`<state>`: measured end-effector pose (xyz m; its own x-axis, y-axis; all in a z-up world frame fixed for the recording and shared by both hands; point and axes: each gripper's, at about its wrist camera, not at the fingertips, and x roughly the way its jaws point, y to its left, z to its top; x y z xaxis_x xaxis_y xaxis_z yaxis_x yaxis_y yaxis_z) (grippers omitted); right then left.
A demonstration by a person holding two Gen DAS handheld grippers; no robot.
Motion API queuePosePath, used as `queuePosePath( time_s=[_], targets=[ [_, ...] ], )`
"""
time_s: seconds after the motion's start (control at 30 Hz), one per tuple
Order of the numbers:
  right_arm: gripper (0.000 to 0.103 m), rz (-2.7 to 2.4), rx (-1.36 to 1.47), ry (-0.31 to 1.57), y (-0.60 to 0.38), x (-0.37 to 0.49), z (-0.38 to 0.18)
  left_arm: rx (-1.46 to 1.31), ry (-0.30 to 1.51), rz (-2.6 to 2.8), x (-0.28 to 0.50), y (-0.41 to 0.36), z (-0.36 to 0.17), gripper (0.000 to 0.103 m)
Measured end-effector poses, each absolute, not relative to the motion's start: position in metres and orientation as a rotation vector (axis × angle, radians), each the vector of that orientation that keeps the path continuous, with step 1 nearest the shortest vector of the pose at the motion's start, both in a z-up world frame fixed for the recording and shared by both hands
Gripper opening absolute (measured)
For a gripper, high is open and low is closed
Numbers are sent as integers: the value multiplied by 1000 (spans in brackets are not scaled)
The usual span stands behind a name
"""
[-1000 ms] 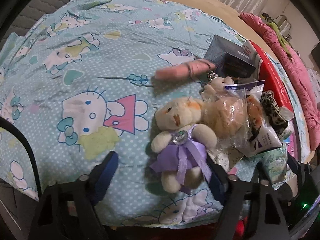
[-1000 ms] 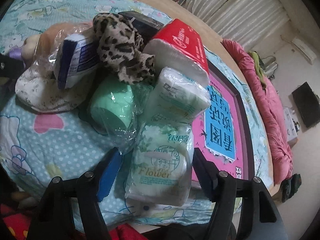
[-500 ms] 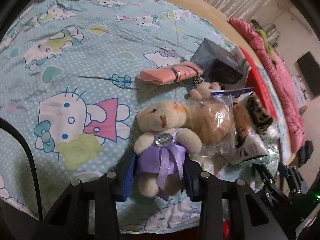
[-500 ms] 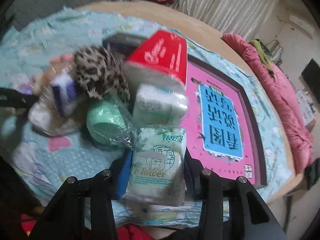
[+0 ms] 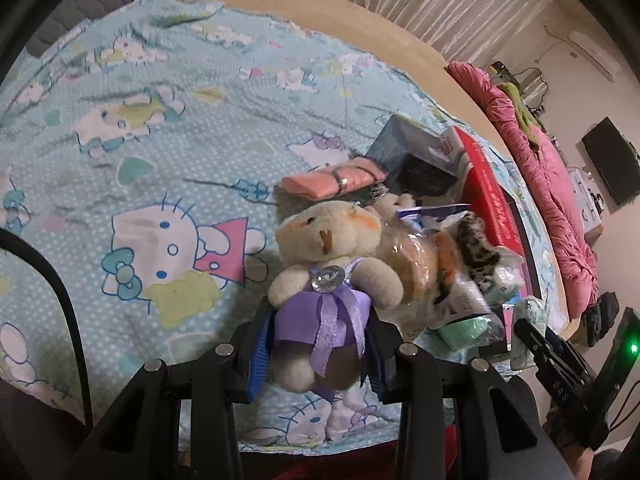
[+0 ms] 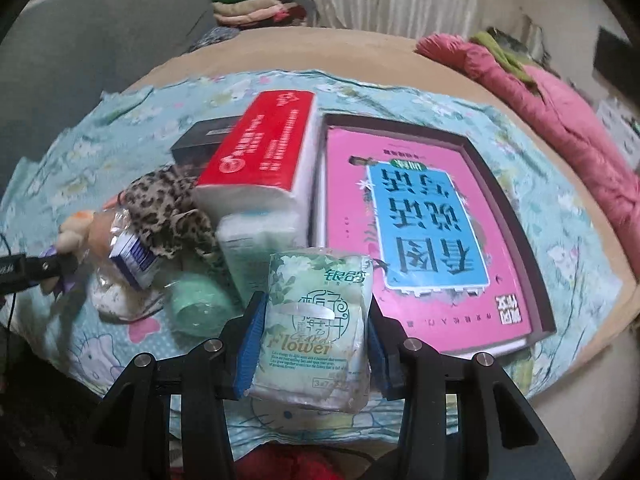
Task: Organize soft objects
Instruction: 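Carry the bear with left tool to the book tray while right carries tissues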
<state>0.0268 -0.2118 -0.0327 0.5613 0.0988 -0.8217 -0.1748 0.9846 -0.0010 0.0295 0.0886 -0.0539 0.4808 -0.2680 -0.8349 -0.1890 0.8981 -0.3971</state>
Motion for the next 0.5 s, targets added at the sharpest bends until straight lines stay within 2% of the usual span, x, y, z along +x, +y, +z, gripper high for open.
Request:
queuePosePath(
  time_s=[0.5],
  targets=[
    [47,153,14,846,-238,20,-2,-366,1000,-118,20,44,1,40]
  ],
)
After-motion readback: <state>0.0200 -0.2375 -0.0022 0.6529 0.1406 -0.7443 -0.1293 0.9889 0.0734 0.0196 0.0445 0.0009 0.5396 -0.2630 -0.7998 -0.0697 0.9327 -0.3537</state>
